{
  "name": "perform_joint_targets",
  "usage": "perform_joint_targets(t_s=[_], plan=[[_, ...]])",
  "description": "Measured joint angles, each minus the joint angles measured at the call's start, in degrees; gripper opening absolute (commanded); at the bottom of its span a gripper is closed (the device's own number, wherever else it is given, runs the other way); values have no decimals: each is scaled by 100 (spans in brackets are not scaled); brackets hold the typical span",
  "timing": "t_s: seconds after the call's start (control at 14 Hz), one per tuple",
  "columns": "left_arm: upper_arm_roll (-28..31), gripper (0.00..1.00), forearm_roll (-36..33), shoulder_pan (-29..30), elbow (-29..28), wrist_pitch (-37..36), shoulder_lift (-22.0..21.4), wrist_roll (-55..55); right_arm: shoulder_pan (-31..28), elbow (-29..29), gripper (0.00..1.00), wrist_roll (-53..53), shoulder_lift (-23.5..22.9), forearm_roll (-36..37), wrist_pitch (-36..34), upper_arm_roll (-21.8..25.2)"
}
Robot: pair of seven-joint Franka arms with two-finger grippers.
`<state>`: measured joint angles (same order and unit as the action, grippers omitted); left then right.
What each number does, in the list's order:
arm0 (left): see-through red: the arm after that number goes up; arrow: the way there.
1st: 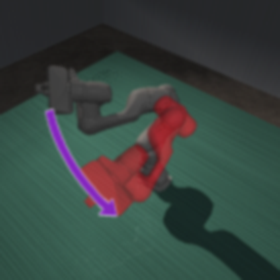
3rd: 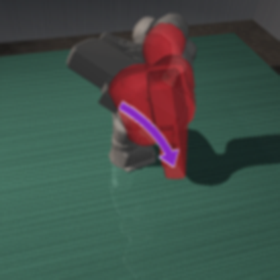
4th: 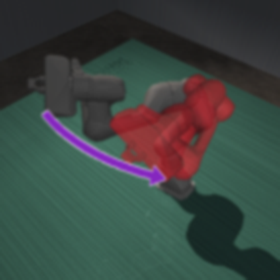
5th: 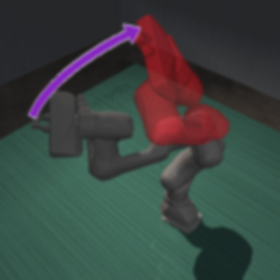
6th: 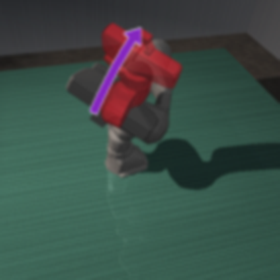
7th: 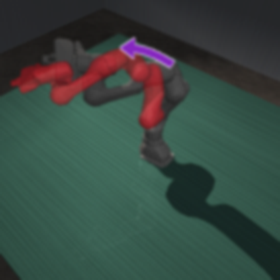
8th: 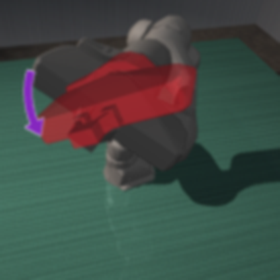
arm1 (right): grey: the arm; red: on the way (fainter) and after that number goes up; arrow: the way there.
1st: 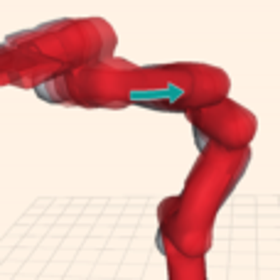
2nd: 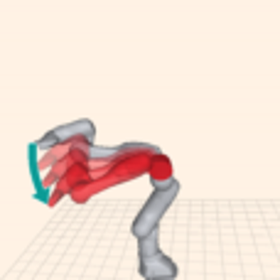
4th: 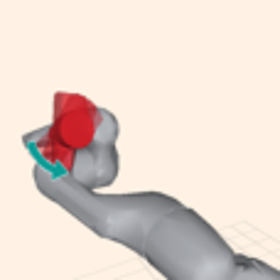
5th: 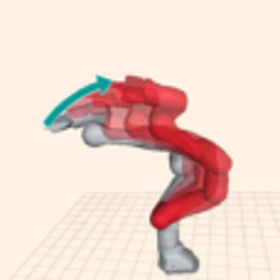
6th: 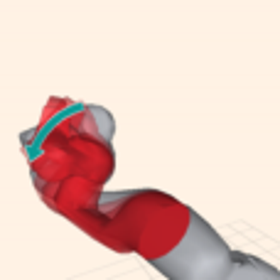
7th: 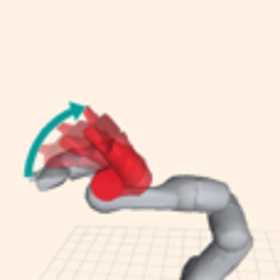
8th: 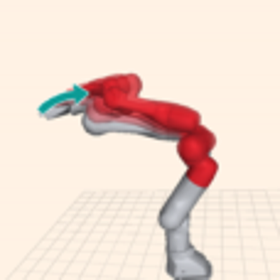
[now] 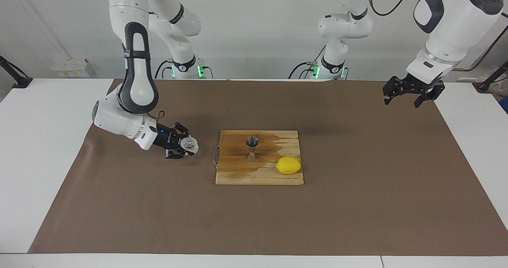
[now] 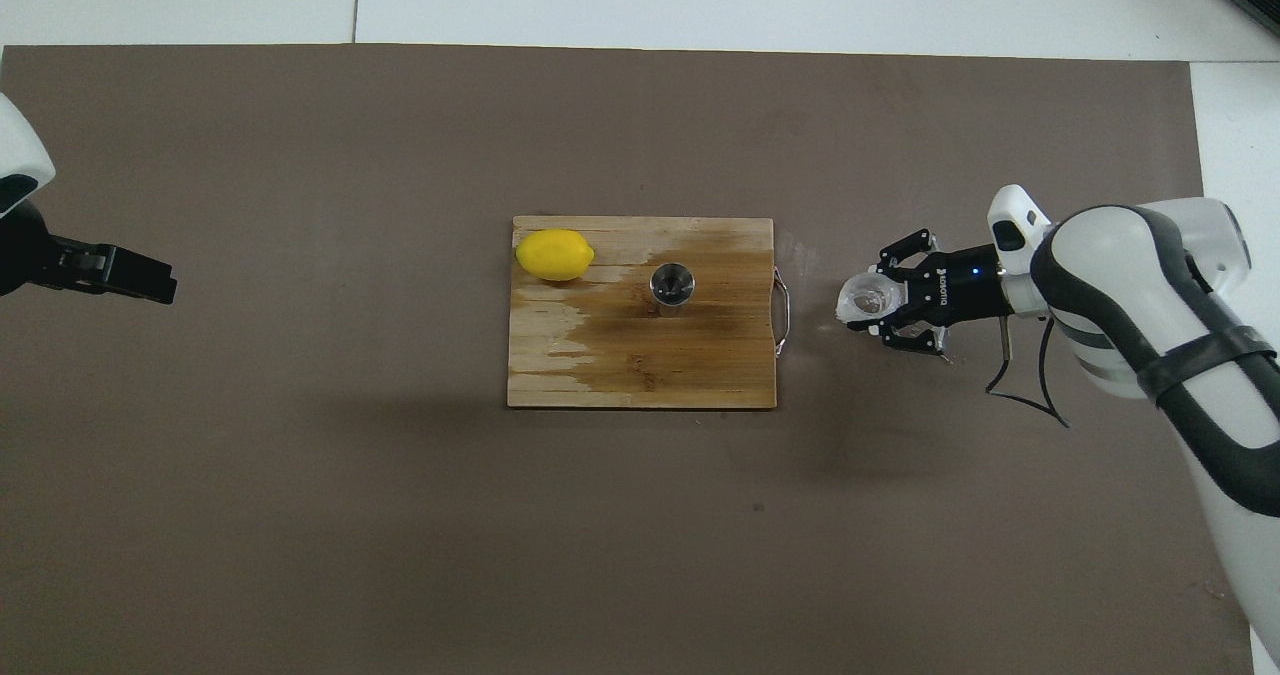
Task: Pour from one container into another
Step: 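Lift the white cup with the right gripper over the silver cup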
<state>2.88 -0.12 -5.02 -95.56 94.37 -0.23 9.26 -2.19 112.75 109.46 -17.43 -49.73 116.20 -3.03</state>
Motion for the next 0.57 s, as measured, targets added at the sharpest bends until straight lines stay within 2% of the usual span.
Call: perform_joint_targets(t_s=[0.36, 0.57], plan=[[-20, 100, 0, -5, -9, -2, -65, 0, 1038, -344, 12, -1768, 155, 48, 554, -19], [-19, 100, 0, -3, -9, -2, -65, 0, 1412, -626, 12, -2617, 218, 701, 626, -20]])
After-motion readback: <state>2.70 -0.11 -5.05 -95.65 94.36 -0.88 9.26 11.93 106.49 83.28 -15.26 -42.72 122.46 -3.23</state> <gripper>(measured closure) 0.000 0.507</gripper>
